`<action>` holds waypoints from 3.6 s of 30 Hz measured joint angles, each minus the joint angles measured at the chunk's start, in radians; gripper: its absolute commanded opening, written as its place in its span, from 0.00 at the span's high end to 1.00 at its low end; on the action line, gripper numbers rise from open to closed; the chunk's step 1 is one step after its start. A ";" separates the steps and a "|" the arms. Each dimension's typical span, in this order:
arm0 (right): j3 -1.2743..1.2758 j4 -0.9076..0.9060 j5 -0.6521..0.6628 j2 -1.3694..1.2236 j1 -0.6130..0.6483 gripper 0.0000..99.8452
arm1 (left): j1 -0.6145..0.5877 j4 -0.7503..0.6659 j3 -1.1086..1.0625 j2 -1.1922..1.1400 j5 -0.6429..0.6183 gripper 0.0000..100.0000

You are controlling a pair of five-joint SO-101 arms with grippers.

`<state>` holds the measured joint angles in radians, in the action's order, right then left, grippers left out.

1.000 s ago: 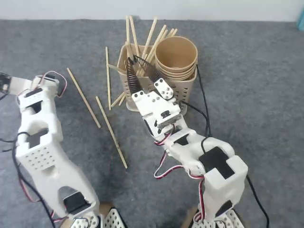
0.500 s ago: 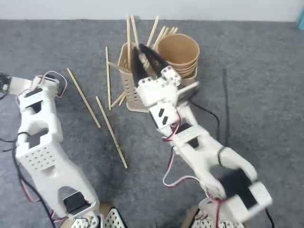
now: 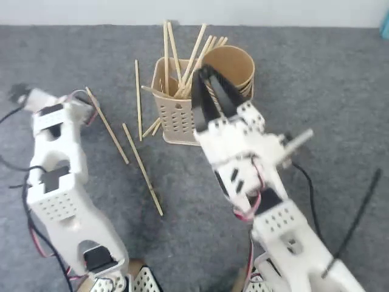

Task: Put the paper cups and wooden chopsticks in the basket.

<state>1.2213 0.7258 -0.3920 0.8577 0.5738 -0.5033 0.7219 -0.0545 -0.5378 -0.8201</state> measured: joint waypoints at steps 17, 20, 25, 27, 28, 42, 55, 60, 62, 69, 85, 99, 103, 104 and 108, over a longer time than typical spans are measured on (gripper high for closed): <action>0.075 -0.787 -0.029 0.941 0.058 0.93 | 0.110 0.055 0.000 0.009 0.141 0.80; 0.026 -0.888 -0.043 0.947 0.072 0.93 | 0.110 0.035 0.035 -0.020 0.091 0.80; 0.023 -0.908 -0.044 0.904 0.081 0.93 | 0.110 0.063 0.126 -0.083 0.074 0.80; 0.023 -0.908 -0.044 0.896 0.081 0.93 | 0.110 0.086 0.170 -0.118 0.072 0.81; 0.023 -0.908 -0.044 0.896 0.084 0.93 | 0.110 0.100 0.198 -0.137 0.071 0.82; 0.023 -0.908 -0.044 0.896 0.084 0.93 | 0.117 0.387 0.669 -0.402 0.115 0.98; 0.032 -0.941 -0.014 0.896 0.172 0.93 | 0.117 0.523 0.864 -0.489 0.117 0.99; 0.138 -0.968 0.161 0.895 0.445 0.93 | 0.118 0.557 0.873 -0.489 0.117 0.99; 0.180 -0.965 0.192 0.872 0.532 0.93 | 0.115 0.559 0.873 -0.489 0.117 0.99; 0.138 -0.931 0.245 0.571 0.569 0.93 | 0.106 0.560 0.868 -0.489 0.117 0.99; -0.008 -0.621 0.255 -0.186 0.489 0.93 | -0.015 0.390 0.445 -0.137 0.195 0.99; -0.147 -0.801 0.245 -0.247 0.439 0.93 | -0.034 -0.106 -0.281 0.879 0.316 0.99; -0.235 -0.810 0.245 -0.390 0.433 0.93 | -0.026 -0.446 -0.523 1.102 0.316 0.99; -0.264 -0.810 0.245 -0.440 0.425 0.93 | -0.014 -0.545 -0.583 1.148 0.316 0.99; -0.399 -0.810 0.245 -0.675 0.397 0.93 | 0.049 -0.956 -0.779 1.277 0.316 0.99</action>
<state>0.8224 -0.0844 -0.1465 0.1826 0.9712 -0.4542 -0.2340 -0.8339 0.7388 -0.5040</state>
